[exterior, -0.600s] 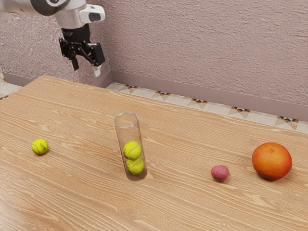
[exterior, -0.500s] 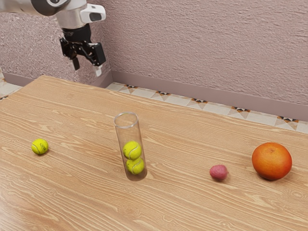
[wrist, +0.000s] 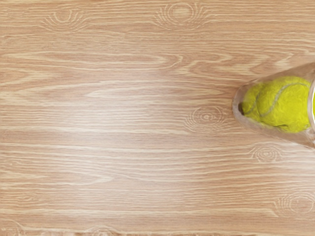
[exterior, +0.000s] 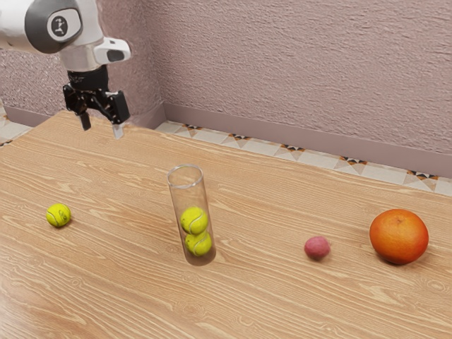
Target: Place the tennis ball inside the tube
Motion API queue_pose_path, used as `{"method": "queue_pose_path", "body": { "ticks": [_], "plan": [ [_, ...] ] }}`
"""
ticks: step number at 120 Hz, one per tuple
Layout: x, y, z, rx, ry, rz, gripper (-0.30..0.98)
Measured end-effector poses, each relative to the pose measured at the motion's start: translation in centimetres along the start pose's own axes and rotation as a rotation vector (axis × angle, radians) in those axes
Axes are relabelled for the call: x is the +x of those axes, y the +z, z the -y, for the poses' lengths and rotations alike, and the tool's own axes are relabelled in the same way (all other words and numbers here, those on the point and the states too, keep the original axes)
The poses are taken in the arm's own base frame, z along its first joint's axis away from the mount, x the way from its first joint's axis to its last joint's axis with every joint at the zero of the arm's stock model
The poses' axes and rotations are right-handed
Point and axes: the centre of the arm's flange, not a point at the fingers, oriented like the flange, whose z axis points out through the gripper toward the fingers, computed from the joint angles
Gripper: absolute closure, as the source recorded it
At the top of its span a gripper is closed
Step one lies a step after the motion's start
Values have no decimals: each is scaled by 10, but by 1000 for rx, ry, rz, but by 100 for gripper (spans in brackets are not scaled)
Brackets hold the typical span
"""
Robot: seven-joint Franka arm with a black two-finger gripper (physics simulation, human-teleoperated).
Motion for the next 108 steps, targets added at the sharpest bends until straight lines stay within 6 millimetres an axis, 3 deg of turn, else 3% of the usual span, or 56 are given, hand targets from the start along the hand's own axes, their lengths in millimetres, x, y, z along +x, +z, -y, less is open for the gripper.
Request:
{"method": "queue_pose_path", "body": {
  "ticks": [12,19,44,60,93,99,108],
  "plan": [
    [-12,14,72,-11,-124,24,0],
    [-17,22,96,-14,-165,36,0],
    [-12,65,106,12,-123,38,0],
    [-10,102,151,21,-147,33,0],
    [-34,179,234,22,-188,25,0],
    [-31,189,236,24,-170,23,0],
    [-17,204,221,27,-102,25,0]
  ]
}}
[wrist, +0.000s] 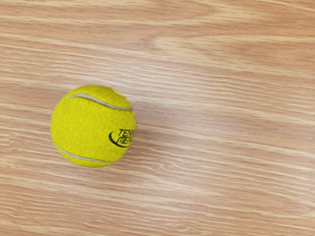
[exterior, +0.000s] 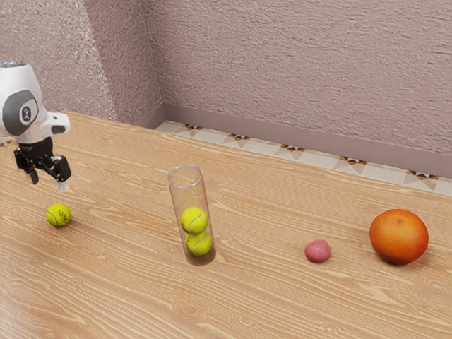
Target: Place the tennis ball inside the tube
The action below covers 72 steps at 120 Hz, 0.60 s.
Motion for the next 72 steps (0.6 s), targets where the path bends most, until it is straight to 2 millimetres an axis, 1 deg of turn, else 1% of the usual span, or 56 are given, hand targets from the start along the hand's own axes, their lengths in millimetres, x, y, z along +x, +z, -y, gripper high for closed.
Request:
{"method": "queue_pose_path", "body": {
  "ticks": [6,12,22,34,42,48,72],
  "plan": [
    [7,6,-10,1,40,0,0],
    [10,13,-12,0,61,3,0],
    [6,28,4,-5,61,17,0],
    [-2,48,13,-13,69,31,0],
    [-7,55,28,-8,66,20,0],
    [-5,60,33,-3,75,12,0],
    [11,88,39,7,118,-13,0]
  ]
}}
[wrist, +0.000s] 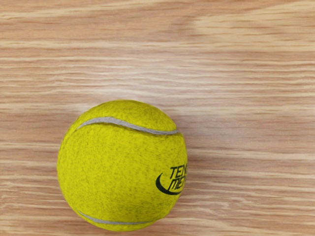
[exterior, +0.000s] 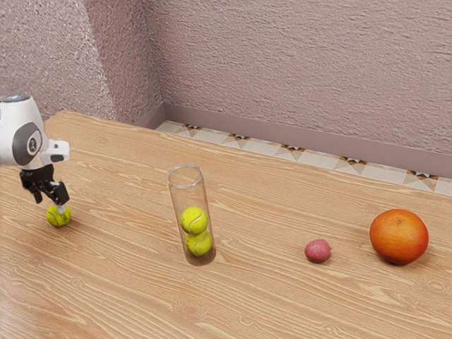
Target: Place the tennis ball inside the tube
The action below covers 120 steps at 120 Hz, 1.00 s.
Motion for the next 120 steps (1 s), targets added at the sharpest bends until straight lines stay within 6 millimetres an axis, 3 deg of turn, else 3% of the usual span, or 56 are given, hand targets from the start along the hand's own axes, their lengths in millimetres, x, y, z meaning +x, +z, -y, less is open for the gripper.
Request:
{"method": "queue_pose_path", "body": {
  "ticks": [30,53,78,102,120],
  "plan": [
    [9,24,17,11,21,-21,0],
    [12,49,18,-27,16,-39,0],
    [12,58,20,-32,36,-48,0],
    [8,58,28,-30,43,-56,28],
    [10,56,28,-24,55,-62,32]
  ]
}}
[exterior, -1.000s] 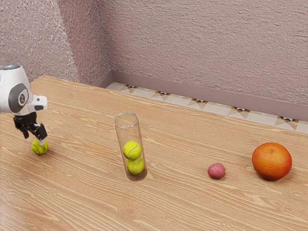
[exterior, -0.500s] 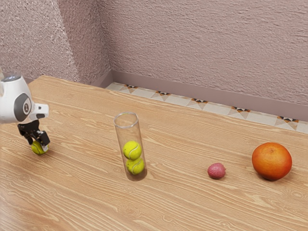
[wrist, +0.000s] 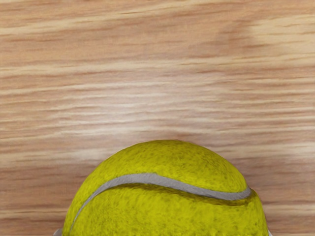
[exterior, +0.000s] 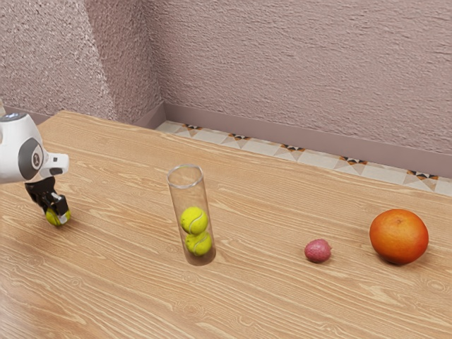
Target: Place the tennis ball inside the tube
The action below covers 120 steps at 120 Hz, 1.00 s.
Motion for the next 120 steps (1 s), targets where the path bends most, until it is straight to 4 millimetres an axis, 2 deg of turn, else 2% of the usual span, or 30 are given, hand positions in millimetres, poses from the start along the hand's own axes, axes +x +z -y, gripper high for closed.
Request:
{"method": "queue_pose_path", "body": {
  "ticks": [10,29,49,67,88,105,120],
  "plan": [
    [3,-11,-2,4,4,-16,35],
    [22,-57,-26,15,45,-84,41],
    [30,-94,-45,9,63,-124,41],
    [39,-137,-80,-8,113,-154,41],
    [43,-177,-118,-35,177,-160,40],
    [50,-197,-153,-53,243,-159,40],
    [58,-207,-185,-71,300,-157,39]
  ]
}}
